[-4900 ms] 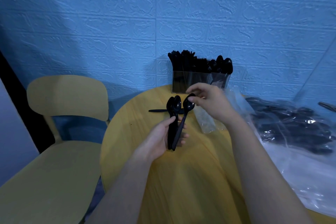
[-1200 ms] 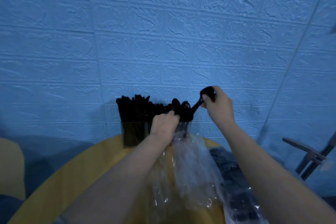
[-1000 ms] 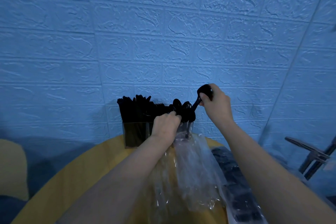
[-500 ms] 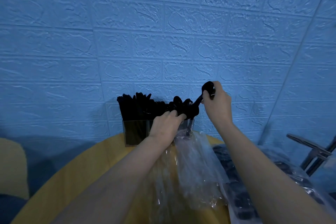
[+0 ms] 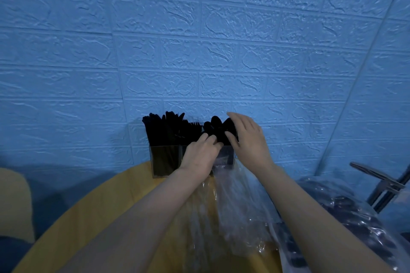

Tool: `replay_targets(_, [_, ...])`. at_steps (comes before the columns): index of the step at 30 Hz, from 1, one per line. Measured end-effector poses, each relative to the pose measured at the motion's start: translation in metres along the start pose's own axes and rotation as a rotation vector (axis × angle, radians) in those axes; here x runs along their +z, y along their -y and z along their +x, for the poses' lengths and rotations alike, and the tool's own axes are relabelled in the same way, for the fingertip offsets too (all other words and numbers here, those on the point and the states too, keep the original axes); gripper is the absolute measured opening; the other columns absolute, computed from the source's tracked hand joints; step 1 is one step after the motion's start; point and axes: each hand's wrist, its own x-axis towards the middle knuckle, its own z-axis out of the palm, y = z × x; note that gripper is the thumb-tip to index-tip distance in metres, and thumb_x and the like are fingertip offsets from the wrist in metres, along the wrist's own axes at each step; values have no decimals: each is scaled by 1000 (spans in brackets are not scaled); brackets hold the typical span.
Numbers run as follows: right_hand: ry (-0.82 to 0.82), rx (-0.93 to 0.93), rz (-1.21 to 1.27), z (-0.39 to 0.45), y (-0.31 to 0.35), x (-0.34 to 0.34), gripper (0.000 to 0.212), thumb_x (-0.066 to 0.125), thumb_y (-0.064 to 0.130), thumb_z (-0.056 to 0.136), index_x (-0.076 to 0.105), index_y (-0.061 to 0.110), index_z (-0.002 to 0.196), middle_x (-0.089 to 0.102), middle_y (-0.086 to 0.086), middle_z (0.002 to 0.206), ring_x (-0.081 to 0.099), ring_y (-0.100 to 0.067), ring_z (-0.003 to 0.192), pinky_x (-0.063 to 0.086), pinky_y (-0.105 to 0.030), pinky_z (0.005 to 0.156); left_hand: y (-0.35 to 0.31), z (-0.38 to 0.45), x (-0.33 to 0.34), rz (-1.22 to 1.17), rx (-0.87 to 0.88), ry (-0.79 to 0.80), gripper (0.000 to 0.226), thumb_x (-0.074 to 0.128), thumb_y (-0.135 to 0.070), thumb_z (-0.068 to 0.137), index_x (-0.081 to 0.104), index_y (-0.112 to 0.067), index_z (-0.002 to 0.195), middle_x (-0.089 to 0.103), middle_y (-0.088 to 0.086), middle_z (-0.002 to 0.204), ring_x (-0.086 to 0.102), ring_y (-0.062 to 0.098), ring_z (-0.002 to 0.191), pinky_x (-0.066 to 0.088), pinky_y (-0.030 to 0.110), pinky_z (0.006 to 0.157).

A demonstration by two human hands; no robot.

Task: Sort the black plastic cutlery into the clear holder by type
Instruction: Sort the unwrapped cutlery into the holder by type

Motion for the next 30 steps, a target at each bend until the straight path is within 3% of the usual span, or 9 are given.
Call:
replay_targets(4, [288, -80, -62, -14, -4, 5, 67, 9, 51, 94, 22, 17, 150, 20, 4, 157, 12, -14, 146, 2, -29, 116, 1, -7, 6, 14, 25, -21, 52, 49, -7, 92, 35, -18, 142, 40, -1, 134, 34, 19, 124, 39, 28, 89])
replay_targets(7, [391, -38, -12, -10, -4, 2, 57, 26, 47, 101, 12, 24, 152, 7, 10, 159, 2, -13, 147, 2, -36, 119, 5, -10, 6, -16, 51, -6, 50, 47, -7, 94, 37, -17, 141, 41, -2, 136, 35, 18, 123, 38, 28, 93])
replay_targets(9, [361, 19, 99, -6, -2, -9, 56, 35, 40, 101, 18, 23, 151, 14, 7, 159, 9, -15, 147, 7, -35, 118, 9, -13, -1, -109, 72, 7, 50, 44, -5, 94, 39, -19, 142, 42, -2, 139, 35, 18, 125, 37, 28, 95])
replay_targets(13, [21, 386, 298, -19, -6, -41, 41, 46, 33, 98, 50, 11, 133, 51, -8, 136, 48, -24, 125, 35, -32, 102, 22, -40, -12, -266, -47, -33, 43, 42, -1, 95, 53, -19, 133, 46, -4, 138, 43, 15, 123, 42, 28, 96])
replay_targets(16, [288, 586, 222, -38, 0, -58, 55, 42, 52, 95, 48, 12, 131, 54, -11, 133, 50, -28, 122, 39, -38, 98, 36, -69, -16, -350, -288, 57, 30, 41, -17, 100, 56, -18, 125, 51, 1, 123, 54, 18, 103, 48, 30, 82])
replay_targets(20, [660, 596, 187, -66, 32, -53, 83, 33, 69, 89, 13, 18, 152, 14, -14, 158, 24, -32, 142, 24, -46, 112, 40, -109, -29, -521, -470, 429, 38, 36, -36, 101, 44, -14, 132, 56, 10, 121, 56, 22, 101, 45, 27, 70])
replay_targets(23, [793, 554, 57, -85, 50, -35, 86, 27, 71, 88, -3, 22, 153, -2, -15, 159, 16, -39, 143, 19, -50, 114, 25, -131, -35, -696, -503, 595, 50, 32, -42, 101, 29, -16, 145, 44, 13, 142, 54, 26, 116, 49, 31, 85])
replay_targets(26, [795, 525, 1, -104, 65, -26, 77, 27, 60, 95, -3, 18, 153, -1, -16, 159, 10, -36, 145, 15, -47, 116, 8, -140, -31, -776, -516, 580, 57, 30, -41, 102, 20, -12, 150, 29, 11, 153, 40, 27, 133, 39, 34, 105])
replay_targets(30, [856, 535, 16, -126, 79, -19, 74, 24, 56, 98, -7, 17, 152, -6, -14, 159, 0, -33, 147, 7, -45, 117, -9, -142, -29, -830, -536, 485, 42, 28, -27, 104, 38, -4, 138, 51, 14, 131, 50, 17, 103, 36, 21, 77])
